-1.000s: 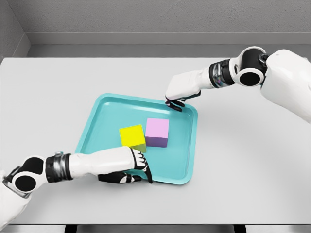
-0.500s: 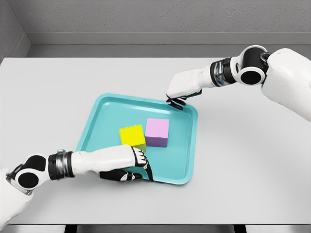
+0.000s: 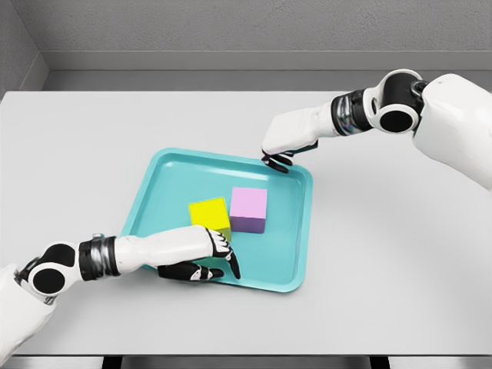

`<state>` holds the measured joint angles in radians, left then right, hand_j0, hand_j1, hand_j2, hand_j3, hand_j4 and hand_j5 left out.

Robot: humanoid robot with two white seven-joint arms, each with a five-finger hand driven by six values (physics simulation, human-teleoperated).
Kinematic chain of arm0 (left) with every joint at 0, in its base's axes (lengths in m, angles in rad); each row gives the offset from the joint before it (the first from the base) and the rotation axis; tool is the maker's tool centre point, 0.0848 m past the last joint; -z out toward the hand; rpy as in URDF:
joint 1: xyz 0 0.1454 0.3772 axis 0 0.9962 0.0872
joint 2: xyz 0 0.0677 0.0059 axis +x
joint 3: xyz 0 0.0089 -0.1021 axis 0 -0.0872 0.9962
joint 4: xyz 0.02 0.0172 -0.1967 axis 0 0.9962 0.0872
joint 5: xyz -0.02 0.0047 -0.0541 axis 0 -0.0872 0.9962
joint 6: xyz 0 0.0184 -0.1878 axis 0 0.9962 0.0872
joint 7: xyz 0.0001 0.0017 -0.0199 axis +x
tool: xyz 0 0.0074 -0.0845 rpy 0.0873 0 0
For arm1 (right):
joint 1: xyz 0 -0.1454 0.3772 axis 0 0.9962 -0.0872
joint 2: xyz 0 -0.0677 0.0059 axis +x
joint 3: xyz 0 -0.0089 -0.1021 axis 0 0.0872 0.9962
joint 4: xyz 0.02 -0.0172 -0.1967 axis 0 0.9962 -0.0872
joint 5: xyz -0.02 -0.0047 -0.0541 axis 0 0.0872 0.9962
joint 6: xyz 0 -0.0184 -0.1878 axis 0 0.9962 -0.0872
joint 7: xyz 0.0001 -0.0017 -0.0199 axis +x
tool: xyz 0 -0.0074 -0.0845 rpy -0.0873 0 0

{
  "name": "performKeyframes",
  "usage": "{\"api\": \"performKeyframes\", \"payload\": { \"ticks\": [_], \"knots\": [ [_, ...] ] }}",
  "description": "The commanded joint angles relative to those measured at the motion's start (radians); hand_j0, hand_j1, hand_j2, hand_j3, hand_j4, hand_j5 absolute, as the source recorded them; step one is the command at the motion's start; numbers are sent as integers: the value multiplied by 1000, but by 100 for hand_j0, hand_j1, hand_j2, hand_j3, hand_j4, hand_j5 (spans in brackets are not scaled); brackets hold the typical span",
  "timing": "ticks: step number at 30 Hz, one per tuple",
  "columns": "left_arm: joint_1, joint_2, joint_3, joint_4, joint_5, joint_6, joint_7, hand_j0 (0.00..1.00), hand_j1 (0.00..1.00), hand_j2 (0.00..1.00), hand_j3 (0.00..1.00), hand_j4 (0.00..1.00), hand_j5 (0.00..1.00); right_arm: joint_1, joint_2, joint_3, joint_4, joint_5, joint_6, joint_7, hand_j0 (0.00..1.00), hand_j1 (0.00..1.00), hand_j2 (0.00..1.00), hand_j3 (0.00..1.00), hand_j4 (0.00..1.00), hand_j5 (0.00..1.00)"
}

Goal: Push two cubes

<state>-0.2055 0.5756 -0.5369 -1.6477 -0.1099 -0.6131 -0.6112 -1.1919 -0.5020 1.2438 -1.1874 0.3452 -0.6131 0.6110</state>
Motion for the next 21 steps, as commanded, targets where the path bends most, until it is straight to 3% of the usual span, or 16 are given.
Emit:
{"api": "performKeyframes", "payload": {
  "ticks": [1, 21],
  "knots": [
    [-3, 0, 0, 13, 9, 2, 0, 53, 53, 53, 53, 53, 53, 0, 2, 0, -1, -3, 2, 0, 16, 16, 16, 16, 16, 16],
    [-43, 0, -2, 82, 9, 2, 0, 53, 53, 53, 53, 53, 53, -9, -9, -7, -3, -6, 2, 0, 16, 16, 16, 16, 16, 16]
  ]
}}
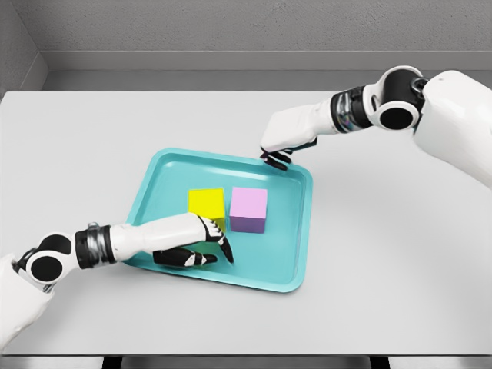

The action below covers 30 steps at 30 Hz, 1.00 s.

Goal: Push two cubes

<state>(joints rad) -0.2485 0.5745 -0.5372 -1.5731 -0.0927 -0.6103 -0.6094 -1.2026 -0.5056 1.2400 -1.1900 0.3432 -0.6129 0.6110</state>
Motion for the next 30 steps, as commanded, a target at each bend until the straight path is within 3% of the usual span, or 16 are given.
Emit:
{"api": "performKeyframes", "payload": {
  "ticks": [1, 7, 10, 30],
  "knots": [
    [0, 1, -1, 7, -9, -1, -1, 53, 53, 53, 53, 53, 53, 0, -22, -4, 0, -4, 2, 0, 16, 16, 16, 16, 16, 16],
    [-8, 2, -1, 18, -7, -1, -1, 54, 54, 54, 54, 54, 54, 5, -171, 13, -212, -7, 2, 0, 16, 16, 16, 16, 16, 16],
    [-11, 4, 0, 18, -4, -1, -1, 54, 54, 54, 54, 54, 54, 5, -202, 61, -266, -13, 2, 0, 15, 15, 15, 15, 15, 15],
    [-9, 8, 0, 16, -4, -1, -1, 54, 54, 54, 54, 54, 54, 51, -165, 142, -261, -75, 2, 0, 13, 13, 13, 13, 13, 13]
  ]
}}
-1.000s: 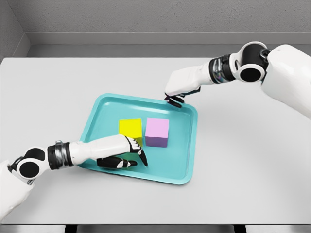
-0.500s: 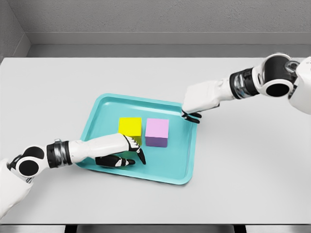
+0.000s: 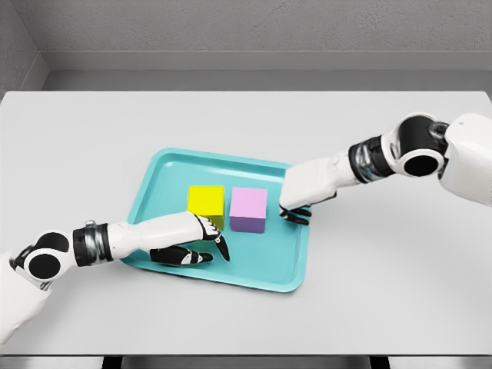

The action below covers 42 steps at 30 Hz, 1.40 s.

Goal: Push two cubes

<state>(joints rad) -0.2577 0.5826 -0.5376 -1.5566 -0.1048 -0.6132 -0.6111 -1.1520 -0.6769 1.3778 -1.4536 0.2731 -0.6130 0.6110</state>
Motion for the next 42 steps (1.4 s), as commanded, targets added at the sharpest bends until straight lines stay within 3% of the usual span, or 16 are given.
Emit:
{"api": "performKeyframes", "payload": {
  "ticks": [1, 12, 42],
  "knots": [
    [0, 2, -1, 0, 8, 2, 0, 54, 54, 54, 54, 54, 54, 0, 7, 4, 2, -5, 2, 0, 13, 13, 13, 13, 13, 13],
    [0, 5, 1, 0, 14, 2, 0, 54, 54, 54, 54, 54, 54, 3, 56, 4, 44, -5, 2, 0, 14, 14, 14, 14, 14, 14],
    [-6, 6, 1, 3, 13, 2, 0, 54, 54, 54, 54, 54, 54, 25, 85, 1, 76, -2, 2, 0, 14, 14, 14, 14, 14, 14]
  ]
}}
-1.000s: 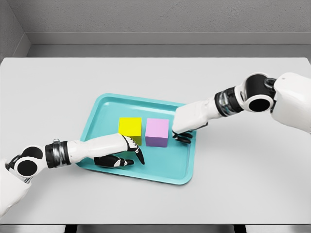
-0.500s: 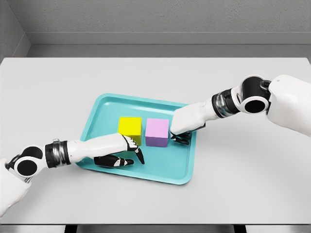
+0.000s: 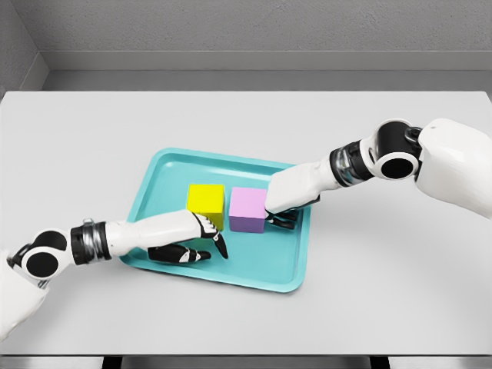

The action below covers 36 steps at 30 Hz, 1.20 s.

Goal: Push two cubes

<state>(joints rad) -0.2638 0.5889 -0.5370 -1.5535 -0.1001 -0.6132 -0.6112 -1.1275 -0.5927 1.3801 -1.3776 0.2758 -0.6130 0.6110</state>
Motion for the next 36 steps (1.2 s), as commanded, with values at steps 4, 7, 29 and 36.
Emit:
{"api": "performKeyframes", "payload": {
  "ticks": [4, 7, 29, 36],
  "knots": [
    [-2, 0, 0, 0, 10, 2, 0, 54, 54, 54, 54, 54, 54, 0, 1, -1, 0, -4, 2, 0, 14, 14, 14, 14, 14, 14],
    [0, 0, 0, 0, 10, 2, 0, 54, 54, 54, 54, 54, 54, 0, 1, -1, 0, -4, 2, 0, 14, 14, 14, 14, 14, 14],
    [-2, 2, 0, 0, 10, 2, 0, 54, 54, 54, 54, 54, 54, 2, 13, -9, 0, -1, 2, 0, 14, 14, 14, 14, 14, 14],
    [-2, 2, 0, -2, 10, 2, 0, 54, 54, 54, 54, 54, 54, 0, 13, -12, 0, 0, 2, 0, 14, 14, 14, 14, 14, 14]
  ]
}}
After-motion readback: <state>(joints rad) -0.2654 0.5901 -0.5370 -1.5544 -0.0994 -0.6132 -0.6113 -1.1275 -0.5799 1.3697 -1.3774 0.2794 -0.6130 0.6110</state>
